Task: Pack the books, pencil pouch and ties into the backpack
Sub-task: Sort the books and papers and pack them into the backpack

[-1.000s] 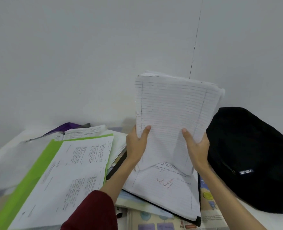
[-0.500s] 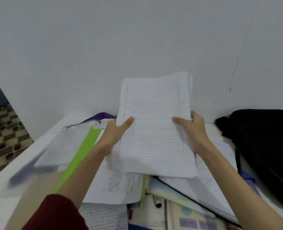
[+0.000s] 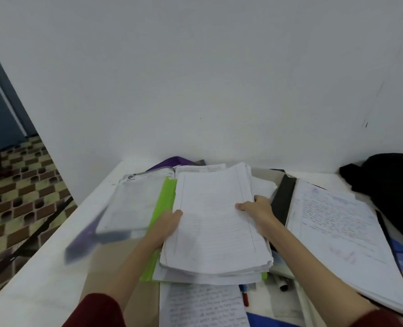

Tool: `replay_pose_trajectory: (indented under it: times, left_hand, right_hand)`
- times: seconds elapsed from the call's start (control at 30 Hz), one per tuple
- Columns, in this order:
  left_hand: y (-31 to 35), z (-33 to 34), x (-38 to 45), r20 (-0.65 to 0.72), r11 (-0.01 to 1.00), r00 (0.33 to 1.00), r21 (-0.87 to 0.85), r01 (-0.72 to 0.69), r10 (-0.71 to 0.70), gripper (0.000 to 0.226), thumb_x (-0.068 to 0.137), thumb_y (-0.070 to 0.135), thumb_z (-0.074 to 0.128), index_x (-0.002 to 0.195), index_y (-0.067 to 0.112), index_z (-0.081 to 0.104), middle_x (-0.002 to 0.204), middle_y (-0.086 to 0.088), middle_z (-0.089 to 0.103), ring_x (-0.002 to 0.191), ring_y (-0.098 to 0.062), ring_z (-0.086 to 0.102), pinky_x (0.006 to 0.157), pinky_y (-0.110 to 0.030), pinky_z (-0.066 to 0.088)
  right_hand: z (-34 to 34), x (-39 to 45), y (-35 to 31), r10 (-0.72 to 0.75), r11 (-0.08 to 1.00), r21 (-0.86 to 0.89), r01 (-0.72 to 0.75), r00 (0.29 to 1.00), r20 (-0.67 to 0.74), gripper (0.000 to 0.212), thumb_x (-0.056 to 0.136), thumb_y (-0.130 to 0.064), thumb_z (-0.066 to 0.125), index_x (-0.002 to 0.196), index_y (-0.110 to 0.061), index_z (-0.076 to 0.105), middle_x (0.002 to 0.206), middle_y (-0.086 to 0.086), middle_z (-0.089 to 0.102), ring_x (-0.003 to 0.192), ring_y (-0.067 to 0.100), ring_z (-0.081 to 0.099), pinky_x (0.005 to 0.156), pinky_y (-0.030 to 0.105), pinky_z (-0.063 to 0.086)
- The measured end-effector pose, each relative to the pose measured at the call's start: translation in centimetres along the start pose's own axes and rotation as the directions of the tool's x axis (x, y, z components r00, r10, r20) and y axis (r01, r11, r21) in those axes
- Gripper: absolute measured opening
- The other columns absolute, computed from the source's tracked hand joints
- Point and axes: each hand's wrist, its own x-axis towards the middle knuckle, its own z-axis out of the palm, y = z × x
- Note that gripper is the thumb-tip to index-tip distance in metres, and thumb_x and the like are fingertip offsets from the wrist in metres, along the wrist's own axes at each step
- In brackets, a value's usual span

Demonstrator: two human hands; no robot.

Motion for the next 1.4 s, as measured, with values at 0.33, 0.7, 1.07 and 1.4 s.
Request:
replay_pose_trajectory:
  times: [0.33, 0.7, 1.07, 1.4]
  left_hand:
    - [-1.0, -1.9, 1.2, 0.024, 0.942, 0.985, 0.291, -0.169, 0.17, 0.034, 0.099, 0.029, 0.039, 0.113, 0.0, 0.052, 0.116, -0.015, 0.058, 0.104, -0.028, 0.054, 0.083, -0.029, 0.04]
    - [-1.9, -2.8, 2.0, 0.119, 0.87, 0.982, 0.456, -0.186, 0.148, 0.043, 0.097, 0.039, 0.039, 0.121, 0.005, 0.049, 0.121, -0.011, 0.056, 0.111, -0.027, 0.052, 0.087, -0.031, 0.042]
    - [-2.3, -2.4, 1.9, 0.152, 0.89, 0.964, 0.373, -0.261, 0.219, 0.044, 0.094, 0.045, 0.046, 0.121, 0.012, 0.056, 0.116, -0.01, 0.062, 0.108, -0.027, 0.056, 0.086, -0.031, 0.044]
    - [-1.4, -2.1, 2.4, 0.107, 0.933, 0.965, 0.249, -0.261, 0.241, 0.034, 0.096, 0.029, 0.05, 0.069, 0.01, 0.044, 0.062, 0.005, 0.035, 0.055, -0.007, 0.033, 0.048, -0.019, 0.024]
  right_hand:
    - [1.5, -0.2, 0.2, -0.02, 0.999, -0.036, 0.018, 0.997, -0.074, 0.035, 0.084, -0.005, 0.067, 0.115, 0.004, 0.054, 0.113, 0.016, 0.061, 0.103, 0.034, 0.059, 0.085, 0.039, 0.052]
    - [1.4, -0.7, 0.7, -0.104, 0.97, -0.232, 0.072, 0.987, -0.125, 0.029, 0.08, -0.017, 0.071, 0.099, -0.001, 0.056, 0.1, 0.011, 0.062, 0.093, 0.029, 0.06, 0.079, 0.037, 0.05]
    - [0.5, -1.4, 1.0, -0.185, 0.764, -0.644, 0.051, 0.972, -0.142, 0.036, 0.084, -0.04, 0.059, 0.094, -0.006, 0.05, 0.121, 0.014, 0.048, 0.11, 0.032, 0.047, 0.077, 0.035, 0.042]
    - [1.5, 0.5, -2.1, -0.245, 0.863, -0.482, 0.153, 0.96, -0.134, 0.024, 0.077, -0.016, 0.067, 0.078, -0.005, 0.047, 0.112, 0.012, 0.044, 0.083, 0.025, 0.049, 0.066, 0.031, 0.041]
